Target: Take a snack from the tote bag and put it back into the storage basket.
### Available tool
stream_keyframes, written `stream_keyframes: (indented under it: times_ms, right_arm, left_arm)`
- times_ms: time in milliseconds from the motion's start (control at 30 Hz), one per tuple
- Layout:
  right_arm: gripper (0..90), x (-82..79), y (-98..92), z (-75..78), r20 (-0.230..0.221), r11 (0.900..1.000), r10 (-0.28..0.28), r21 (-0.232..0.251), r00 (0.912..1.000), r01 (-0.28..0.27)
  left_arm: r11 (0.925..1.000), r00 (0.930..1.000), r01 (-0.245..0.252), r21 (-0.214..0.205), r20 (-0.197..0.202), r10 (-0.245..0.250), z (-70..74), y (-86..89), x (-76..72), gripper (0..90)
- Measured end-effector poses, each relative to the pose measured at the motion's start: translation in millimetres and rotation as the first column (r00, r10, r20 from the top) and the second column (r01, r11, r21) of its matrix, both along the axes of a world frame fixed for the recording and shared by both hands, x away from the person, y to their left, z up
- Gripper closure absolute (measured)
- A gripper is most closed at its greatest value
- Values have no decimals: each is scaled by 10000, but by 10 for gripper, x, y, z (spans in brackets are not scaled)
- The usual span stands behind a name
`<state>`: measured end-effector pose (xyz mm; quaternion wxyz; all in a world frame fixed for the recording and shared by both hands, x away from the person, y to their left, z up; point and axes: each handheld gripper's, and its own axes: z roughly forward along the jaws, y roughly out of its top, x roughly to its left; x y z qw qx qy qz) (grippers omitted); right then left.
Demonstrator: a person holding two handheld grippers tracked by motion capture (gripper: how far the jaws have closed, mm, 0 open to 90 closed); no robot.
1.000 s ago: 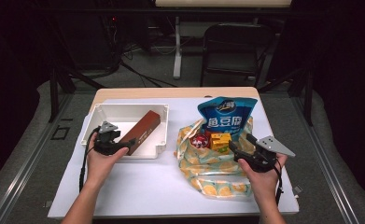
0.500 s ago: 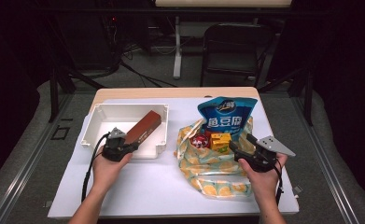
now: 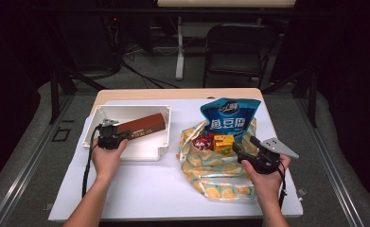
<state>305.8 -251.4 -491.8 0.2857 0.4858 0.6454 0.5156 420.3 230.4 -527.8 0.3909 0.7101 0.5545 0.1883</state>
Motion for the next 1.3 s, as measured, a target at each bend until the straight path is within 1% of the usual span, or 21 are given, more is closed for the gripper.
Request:
stream_keyframes:
  times_ms: [67,133,167,200,233,267,300,400,433,533,600,633,733,833,933,1000,1033,1100,1167,1233,1300]
  right_arm:
    - [247,2,7,-7,-7,10000,-25,-4,10000,25]
    - [247,5,15,-12,11,10000,-26,-28,10000,26]
    - [248,5,16,-12,-8,10000,-10,-79,10000,10]
    - [248,5,20,-13,-14,9999,-3,-110,10000,3]
    - [249,6,25,-13,10,9999,-34,-124,10000,35]
    - [249,5,26,-12,7,9999,-34,-155,10000,34]
    - [249,5,27,-11,5,9998,-36,-184,10000,36]
    - [252,7,26,-12,8,9998,-72,-176,10000,72]
    - [253,9,22,-12,-12,9998,-70,-186,10000,70]
    - [290,14,4,-14,-39,9998,-108,-139,9999,107]
    - [309,14,-11,-7,-62,9997,-186,-181,9998,184]
    - [325,20,-11,-8,-10,9997,-211,-95,9998,211]
    - [348,27,-20,-2,-50,9995,-282,-156,9996,281]
    - [367,33,-16,6,-28,9994,-319,-144,9995,318]
    - [402,47,-27,18,-116,9993,-353,-121,9993,352]
    - [433,67,-48,28,-116,9992,-389,-106,9992,387]
    - [460,73,-58,35,-170,9991,-424,-18,9990,424]
    - [492,92,-76,50,-256,9988,-475,67,9985,477]
    - [506,118,-87,59,-367,9980,-636,4,9973,637]
    - [504,143,-97,67,-494,9974,-724,9,9962,725]
    - [494,171,-114,78,-485,9967,-807,-25,9956,807]
  left_arm:
    - [9999,9999,-154,23,24,153,-1,-1,55,900]
    - [9993,9994,-344,-152,12,344,-13,-3,106,900]
    - [9994,9995,-306,-171,-125,304,-13,-2,133,900]
    - [9989,9991,-417,-229,-67,416,-23,-11,157,900]
    - [9987,9989,-455,-250,-132,451,-23,-11,178,900]
    - [9979,9986,-515,-391,-132,510,-28,-14,202,900]
    - [9978,9983,-535,-392,-229,527,-25,-11,222,900]
    - [9947,9970,-764,-693,-210,751,-45,-11,274,900]
    - [9939,9969,-760,-795,-257,742,-54,-12,282,899]
    - [9958,9979,-565,-716,-342,541,-82,-34,287,887]
    - [9961,9990,-409,-779,-232,392,-89,-47,281,877]
    - [9962,9990,-398,-769,-215,382,-83,-48,278,873]
    - [9937,9992,-382,-1053,-176,366,-57,-49,279,862]
    - [9943,9996,-263,-1030,-83,256,-22,-79,247,834]
    - [9947,10000,7,-1032,85,2,14,-121,178,789]
    - [9890,9990,349,-1435,311,-307,46,-117,111,735]
    - [9845,9983,469,-1691,414,-404,63,-107,74,714]
    - [9777,9968,627,-2004,603,-516,96,-75,2,666]
    - [9757,9944,774,-2050,869,-607,128,-54,-70,625]
    - [9756,9917,985,-1961,1005,-799,163,-45,-147,595]
    - [9733,9875,1193,-1961,1254,-958,189,-64,-216,570]
